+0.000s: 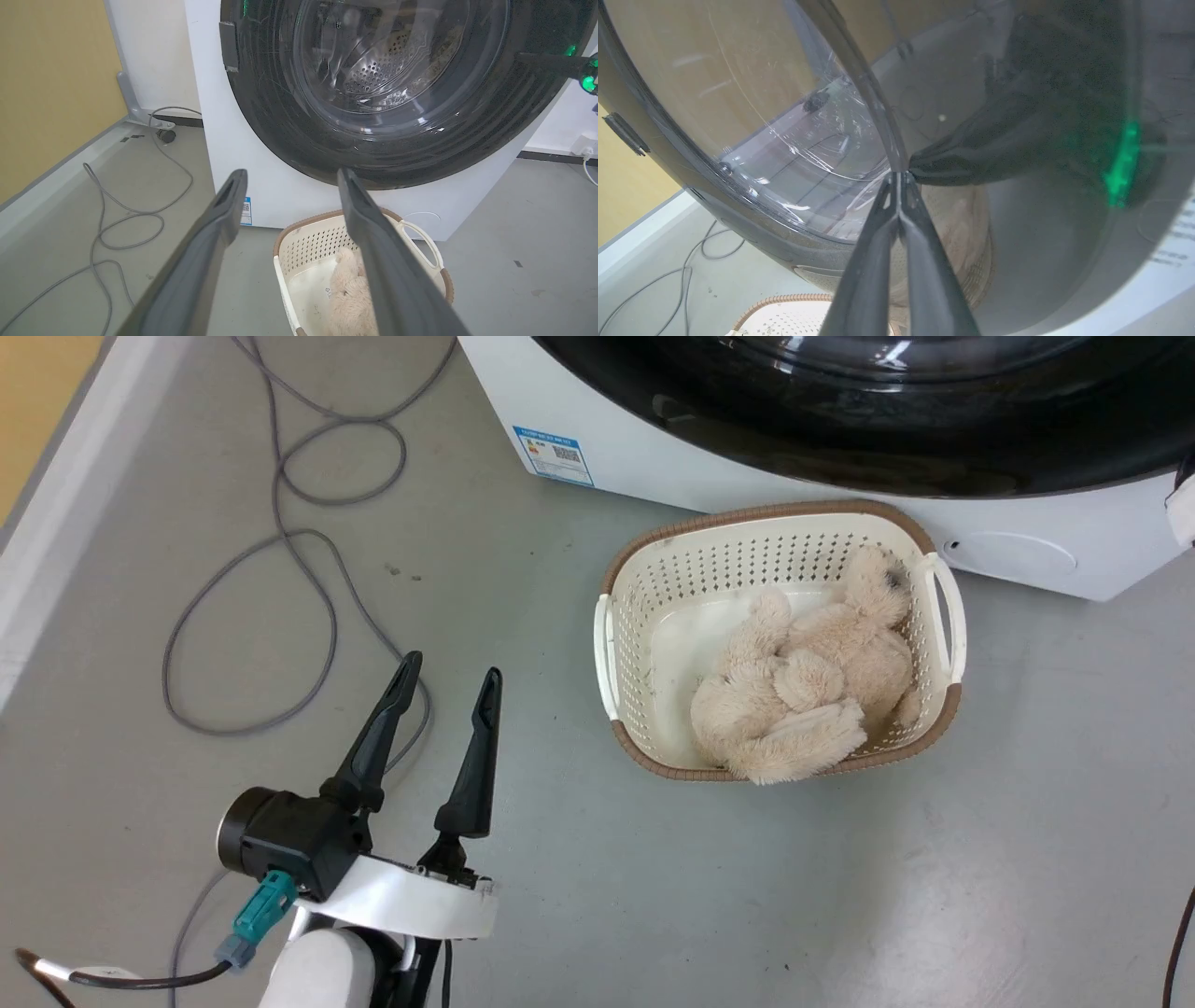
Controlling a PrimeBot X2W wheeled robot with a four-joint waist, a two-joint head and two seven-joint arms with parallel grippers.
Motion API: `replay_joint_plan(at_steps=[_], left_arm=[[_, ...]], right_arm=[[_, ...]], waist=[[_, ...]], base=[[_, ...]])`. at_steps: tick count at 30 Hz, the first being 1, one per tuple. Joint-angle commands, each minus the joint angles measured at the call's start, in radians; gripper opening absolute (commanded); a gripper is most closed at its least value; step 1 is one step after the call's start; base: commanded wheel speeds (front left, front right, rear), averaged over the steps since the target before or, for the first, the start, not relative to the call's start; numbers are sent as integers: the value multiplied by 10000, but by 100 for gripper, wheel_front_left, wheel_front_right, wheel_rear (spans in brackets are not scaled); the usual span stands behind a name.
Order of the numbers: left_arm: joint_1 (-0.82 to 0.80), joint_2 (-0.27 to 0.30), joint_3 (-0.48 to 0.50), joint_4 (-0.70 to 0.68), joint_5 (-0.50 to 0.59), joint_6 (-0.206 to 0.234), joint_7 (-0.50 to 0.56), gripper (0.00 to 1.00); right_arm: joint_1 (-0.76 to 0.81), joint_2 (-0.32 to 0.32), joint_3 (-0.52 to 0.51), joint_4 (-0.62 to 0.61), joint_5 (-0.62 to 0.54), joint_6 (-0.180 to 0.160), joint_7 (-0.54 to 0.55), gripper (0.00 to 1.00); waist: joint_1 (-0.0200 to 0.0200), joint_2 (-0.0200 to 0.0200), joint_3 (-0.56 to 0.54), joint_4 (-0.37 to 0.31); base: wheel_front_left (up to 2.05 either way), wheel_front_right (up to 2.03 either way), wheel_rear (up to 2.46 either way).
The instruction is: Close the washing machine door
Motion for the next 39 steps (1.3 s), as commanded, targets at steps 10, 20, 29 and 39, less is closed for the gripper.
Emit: replay_joint_plan(at_steps=[10,20,29,39], left_arm=[[177,-13,230,312,52,-42,-53,100],[913,-46,746,914,338,-35,-53,100],[1682,-40,968,874,640,-23,-53,100],[2289,-126,1312,930,817,172,-53,100]], right_arm=[[931,14,655,56,251,-109,-1035,0],[3674,-65,2035,-1113,1096,-109,-2236,0],[6368,439,2116,-2921,588,-109,-3071,0],[8674,1756,1515,-4125,-121,-109,-3301,0]], waist=[[-1,0,-1154,-468],[-1,0,-2900,-1247],[-1,0,-3924,-1938],[-1,0,-4531,-2266]], base=[[0,0,0],[0,0,0],[0,0,0],[0,0,0]])
